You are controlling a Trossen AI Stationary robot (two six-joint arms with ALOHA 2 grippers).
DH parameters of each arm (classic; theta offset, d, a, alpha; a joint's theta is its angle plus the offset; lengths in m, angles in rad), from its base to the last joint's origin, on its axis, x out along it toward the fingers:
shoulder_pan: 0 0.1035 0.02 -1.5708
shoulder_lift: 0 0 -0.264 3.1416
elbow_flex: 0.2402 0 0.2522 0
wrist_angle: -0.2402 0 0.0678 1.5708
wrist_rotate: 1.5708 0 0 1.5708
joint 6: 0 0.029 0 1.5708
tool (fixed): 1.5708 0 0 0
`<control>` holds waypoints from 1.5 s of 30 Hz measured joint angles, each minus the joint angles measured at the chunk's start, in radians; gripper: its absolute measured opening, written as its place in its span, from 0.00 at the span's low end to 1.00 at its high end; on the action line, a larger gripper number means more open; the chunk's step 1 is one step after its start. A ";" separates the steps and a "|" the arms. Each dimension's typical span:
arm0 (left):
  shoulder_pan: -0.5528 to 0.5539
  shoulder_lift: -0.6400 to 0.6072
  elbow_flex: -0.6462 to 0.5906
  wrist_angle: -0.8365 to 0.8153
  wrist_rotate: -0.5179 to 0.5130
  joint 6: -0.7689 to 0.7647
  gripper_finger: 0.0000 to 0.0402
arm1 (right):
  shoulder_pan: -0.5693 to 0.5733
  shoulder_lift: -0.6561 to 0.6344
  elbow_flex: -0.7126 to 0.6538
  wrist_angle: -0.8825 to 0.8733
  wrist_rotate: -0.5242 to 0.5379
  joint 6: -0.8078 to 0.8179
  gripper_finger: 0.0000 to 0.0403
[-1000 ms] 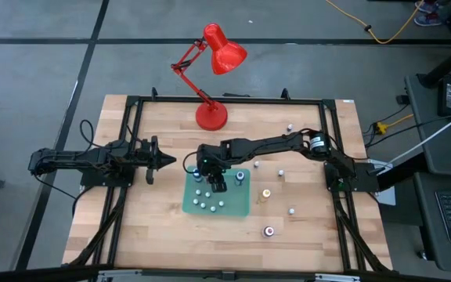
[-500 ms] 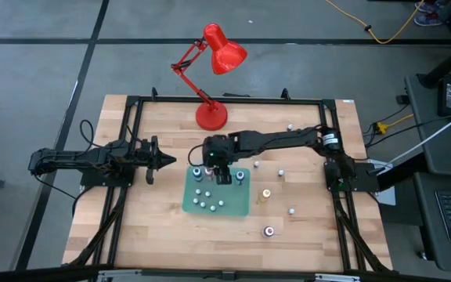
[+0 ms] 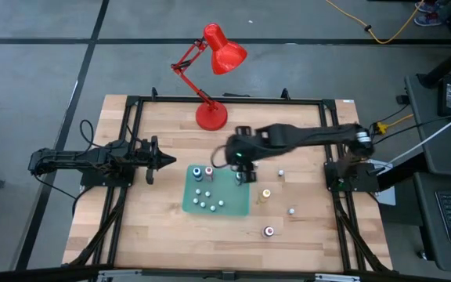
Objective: Pick & Place food coloring
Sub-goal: Put the large pink bottle into the green bin
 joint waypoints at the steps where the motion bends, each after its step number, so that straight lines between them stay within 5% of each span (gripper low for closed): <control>1: 0.000 0.000 0.000 0.000 0.000 0.000 0.02 | 0.023 -0.024 0.000 -0.040 0.017 0.020 0.50; 10: 0.000 0.000 0.000 0.000 0.000 0.000 0.03 | 0.347 -0.204 0.000 -0.278 0.063 0.328 0.47; 16: 0.000 0.000 0.000 0.000 0.000 0.000 0.02 | 0.598 -0.221 -0.025 -0.301 0.043 0.530 0.45; 22: 0.000 0.000 0.000 0.000 0.000 0.000 0.03 | 0.741 -0.220 -0.193 -0.232 0.044 0.738 0.44; 32: 0.000 0.000 0.000 0.000 0.000 0.000 0.02 | 0.790 -0.250 -0.578 0.217 0.043 0.854 0.56; 39: 0.000 0.000 0.000 0.000 0.000 0.000 0.03 | 0.761 -0.252 -0.695 0.331 0.045 0.754 0.72; 45: 0.000 0.000 0.000 0.000 0.000 0.000 0.02 | 0.683 -0.252 -0.758 0.530 0.019 0.644 0.74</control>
